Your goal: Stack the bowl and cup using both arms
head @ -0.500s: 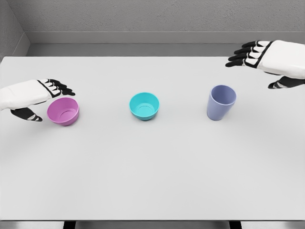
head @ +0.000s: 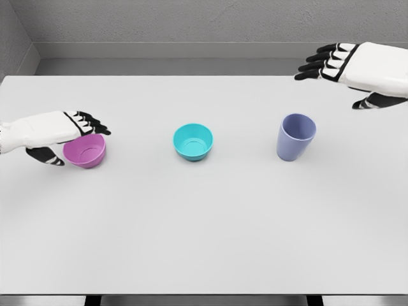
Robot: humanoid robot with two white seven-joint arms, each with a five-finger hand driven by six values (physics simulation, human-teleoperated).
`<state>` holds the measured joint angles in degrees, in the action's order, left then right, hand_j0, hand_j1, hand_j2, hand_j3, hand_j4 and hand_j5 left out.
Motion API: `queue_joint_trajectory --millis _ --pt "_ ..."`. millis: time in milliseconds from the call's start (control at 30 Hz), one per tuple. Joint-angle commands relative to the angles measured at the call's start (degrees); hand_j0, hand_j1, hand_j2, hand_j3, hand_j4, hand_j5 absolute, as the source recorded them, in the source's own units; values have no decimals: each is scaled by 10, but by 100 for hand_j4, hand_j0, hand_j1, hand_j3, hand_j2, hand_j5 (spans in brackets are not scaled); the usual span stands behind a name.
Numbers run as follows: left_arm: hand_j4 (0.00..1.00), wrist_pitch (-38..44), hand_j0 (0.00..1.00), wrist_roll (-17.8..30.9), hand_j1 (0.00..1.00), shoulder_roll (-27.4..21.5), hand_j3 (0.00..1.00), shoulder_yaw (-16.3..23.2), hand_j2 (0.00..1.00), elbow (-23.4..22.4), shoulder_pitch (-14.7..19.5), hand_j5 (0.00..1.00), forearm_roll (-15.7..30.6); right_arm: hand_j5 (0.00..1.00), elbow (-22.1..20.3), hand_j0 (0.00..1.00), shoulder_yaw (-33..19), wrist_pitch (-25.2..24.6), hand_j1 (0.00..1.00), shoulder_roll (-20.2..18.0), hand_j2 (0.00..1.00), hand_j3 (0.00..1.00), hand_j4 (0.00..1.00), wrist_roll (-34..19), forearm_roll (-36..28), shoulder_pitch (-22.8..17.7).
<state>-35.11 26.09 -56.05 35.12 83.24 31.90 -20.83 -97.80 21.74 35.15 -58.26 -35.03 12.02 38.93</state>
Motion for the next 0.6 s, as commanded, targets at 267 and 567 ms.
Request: queue_joint_trajectory --millis 267,567 --pt "100 1 100 18 100 19 100 10 100 -36 6 100 -10 100 0 100 13 -1 100 -22 100 100 100 0 1 -10" --pt "100 1 100 18 100 38 100 10 100 -65 15 100 -12 100 0 100 23 -1 100 -37 100 100 100 0 -1 -6"
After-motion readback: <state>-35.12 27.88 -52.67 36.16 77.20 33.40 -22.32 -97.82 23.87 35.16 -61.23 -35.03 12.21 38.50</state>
